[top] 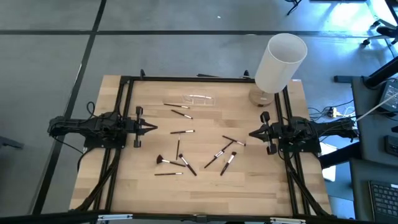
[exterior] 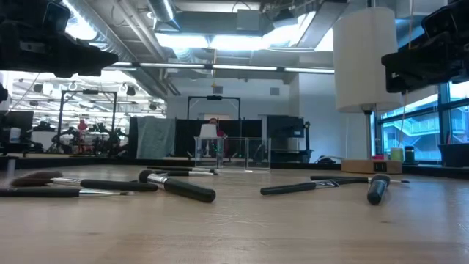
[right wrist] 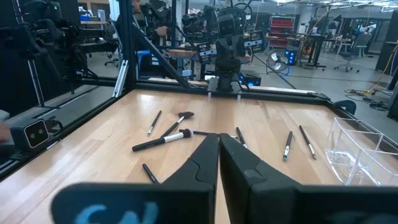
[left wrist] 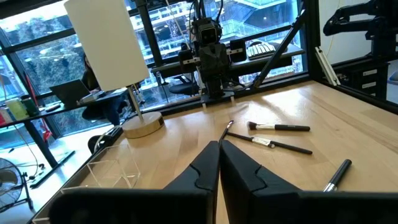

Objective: Pick & Place Makeup Brushes
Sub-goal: Put the eyeshadow brush into the transparent organizer

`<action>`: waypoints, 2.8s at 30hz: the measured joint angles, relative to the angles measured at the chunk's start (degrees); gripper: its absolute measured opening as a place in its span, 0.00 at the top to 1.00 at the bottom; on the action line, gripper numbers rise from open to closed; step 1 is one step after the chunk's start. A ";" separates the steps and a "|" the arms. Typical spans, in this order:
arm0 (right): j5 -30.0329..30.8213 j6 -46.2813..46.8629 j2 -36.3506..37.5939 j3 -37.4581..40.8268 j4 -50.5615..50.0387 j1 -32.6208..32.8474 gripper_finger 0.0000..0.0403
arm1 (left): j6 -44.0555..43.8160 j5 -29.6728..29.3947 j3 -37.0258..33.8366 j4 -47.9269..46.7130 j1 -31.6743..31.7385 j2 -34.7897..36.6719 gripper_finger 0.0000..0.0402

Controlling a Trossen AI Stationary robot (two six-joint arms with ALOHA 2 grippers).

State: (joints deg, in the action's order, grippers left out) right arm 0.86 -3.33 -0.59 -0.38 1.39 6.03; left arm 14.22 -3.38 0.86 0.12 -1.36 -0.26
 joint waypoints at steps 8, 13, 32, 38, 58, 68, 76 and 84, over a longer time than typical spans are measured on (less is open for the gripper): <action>1.52 10.29 0.00 0.01 0.39 -0.01 0.96 | 0.00 0.00 0.00 0.02 -0.01 -0.01 0.97; 1.53 10.37 0.00 0.02 0.35 -0.01 0.96 | 0.00 0.00 0.00 0.02 0.01 0.00 0.98; 1.53 8.01 -0.01 0.02 0.24 -0.01 0.96 | -0.29 0.01 0.00 0.02 -0.01 0.00 0.97; 1.51 2.94 -0.01 0.00 0.24 -0.01 0.96 | -2.97 0.00 0.02 0.02 -0.05 0.01 0.97; 3.14 5.70 -0.03 0.00 2.39 -0.01 0.96 | -1.17 -2.99 -0.04 14.44 -0.01 0.01 0.98; 9.90 24.74 -0.03 0.02 6.87 -0.01 0.96 | -1.49 -4.51 0.00 28.89 0.00 0.01 0.97; 18.47 36.19 -5.34 0.00 3.39 -0.03 0.96 | -8.98 -13.41 0.00 28.75 -0.01 -0.10 0.99; 18.00 38.74 -19.83 -2.37 9.90 -0.03 0.96 | -14.69 -27.45 0.02 26.16 0.01 -10.62 0.99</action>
State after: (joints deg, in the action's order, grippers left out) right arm 18.87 35.40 -20.42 -2.75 11.29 6.00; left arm -0.47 -30.83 0.89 26.28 -1.34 -10.89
